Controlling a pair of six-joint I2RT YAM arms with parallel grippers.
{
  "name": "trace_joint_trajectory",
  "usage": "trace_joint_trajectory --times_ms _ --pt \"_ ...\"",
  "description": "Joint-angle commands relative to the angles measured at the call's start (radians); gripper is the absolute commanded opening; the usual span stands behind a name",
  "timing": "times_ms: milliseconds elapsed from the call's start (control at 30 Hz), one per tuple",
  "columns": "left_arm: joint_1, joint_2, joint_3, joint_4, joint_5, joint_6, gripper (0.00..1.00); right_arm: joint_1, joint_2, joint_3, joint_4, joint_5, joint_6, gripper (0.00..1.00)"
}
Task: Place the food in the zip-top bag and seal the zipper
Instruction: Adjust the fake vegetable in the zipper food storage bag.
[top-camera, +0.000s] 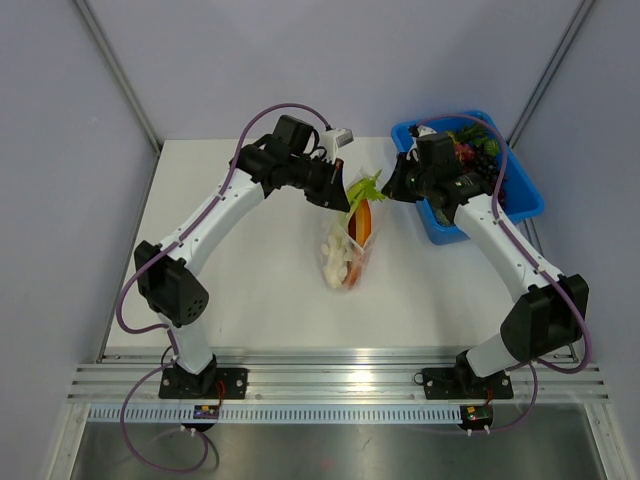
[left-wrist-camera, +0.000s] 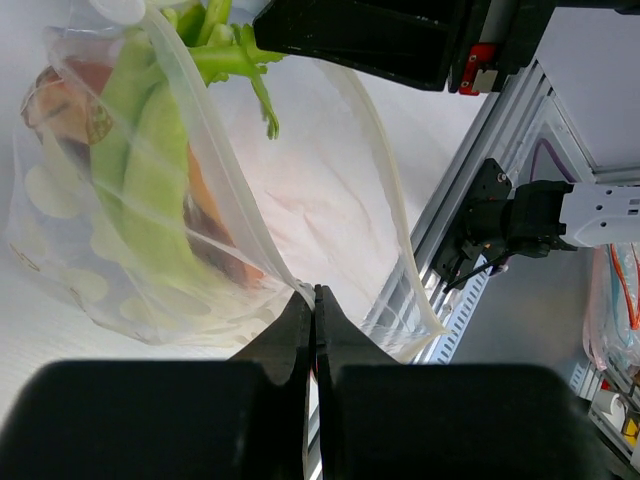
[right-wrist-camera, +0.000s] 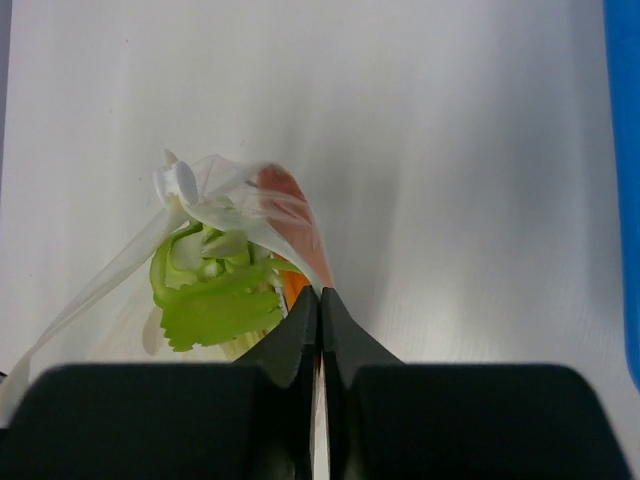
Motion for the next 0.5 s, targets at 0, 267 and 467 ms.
trace_joint_trajectory --times_ms 0,267,467 --pt "0.001 -0.063 0.037 0.034 0.024 0.026 0.0 -0.012 -0.026 -0.012 0.042 0.028 0.014 0.02" --pt "0.004 -0.063 0.04 0.005 -0.048 0.032 0.21 -0.009 -0.117 -0.11 0.122 -0.051 0.103 0.0" --pt "0.01 -0.072 0.107 0.026 -0.093 -0.026 0.45 -0.009 -0.167 -0.19 0.174 -0.088 0.164 0.0"
